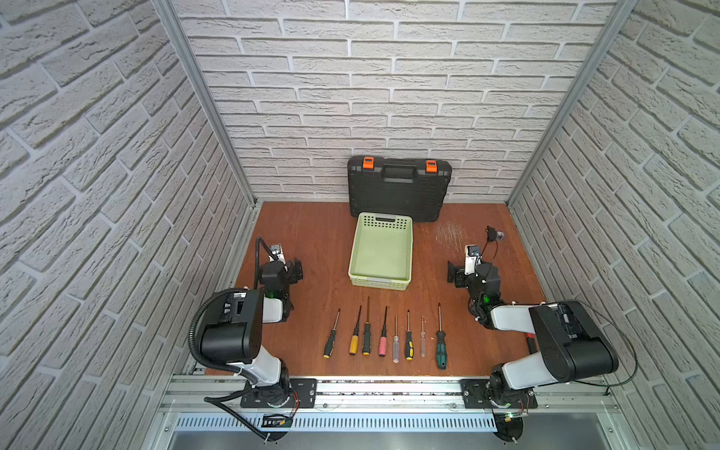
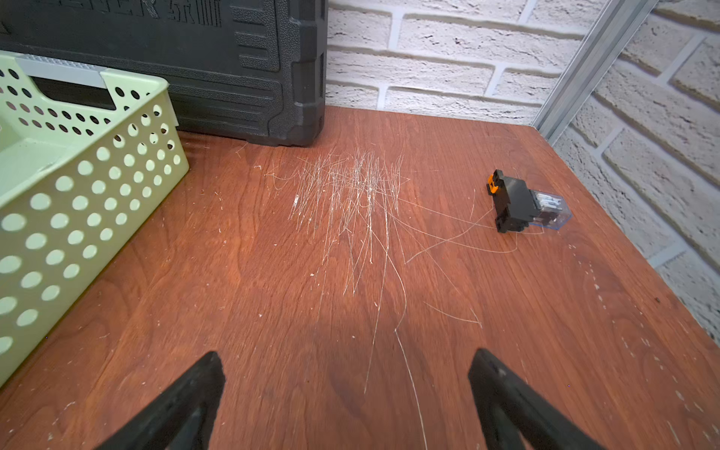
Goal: Put the screwdriver in the bin
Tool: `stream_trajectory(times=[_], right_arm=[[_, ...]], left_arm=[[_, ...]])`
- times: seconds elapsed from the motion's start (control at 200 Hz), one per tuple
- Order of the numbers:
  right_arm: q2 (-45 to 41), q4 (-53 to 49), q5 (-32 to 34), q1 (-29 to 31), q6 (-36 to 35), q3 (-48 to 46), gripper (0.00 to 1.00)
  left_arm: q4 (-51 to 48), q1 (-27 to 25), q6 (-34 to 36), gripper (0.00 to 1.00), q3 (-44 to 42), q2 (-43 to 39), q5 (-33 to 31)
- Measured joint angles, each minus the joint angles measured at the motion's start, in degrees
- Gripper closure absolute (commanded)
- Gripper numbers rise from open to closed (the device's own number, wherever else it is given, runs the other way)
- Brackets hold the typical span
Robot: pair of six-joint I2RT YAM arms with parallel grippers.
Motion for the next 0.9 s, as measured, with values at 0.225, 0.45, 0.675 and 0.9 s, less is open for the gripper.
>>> stream_trajectory(times=[0.225,0.45,0.675,0.9], right_arm=[[0.0,0.0,0.0,0.0,0.0,0.0,0.01],[0.0,-0.3,0.0,0.0,0.0,0.0,0.01],[0.0,-0.3,0.0,0.0,0.0,0.0,0.01],[0.0,-0.3,0.0,0.0,0.0,0.0,0.01]], left_arm=[[0.0,0.0,0.0,0.02,0.0,0.0,0.0],[0.0,0.0,0.0,0.02,0.0,0.0,0.0],[0.0,0.0,0.0,0.02,0.0,0.0,0.1],[0.0,0.1,0.0,0.02,0.0,0.0,0.2]])
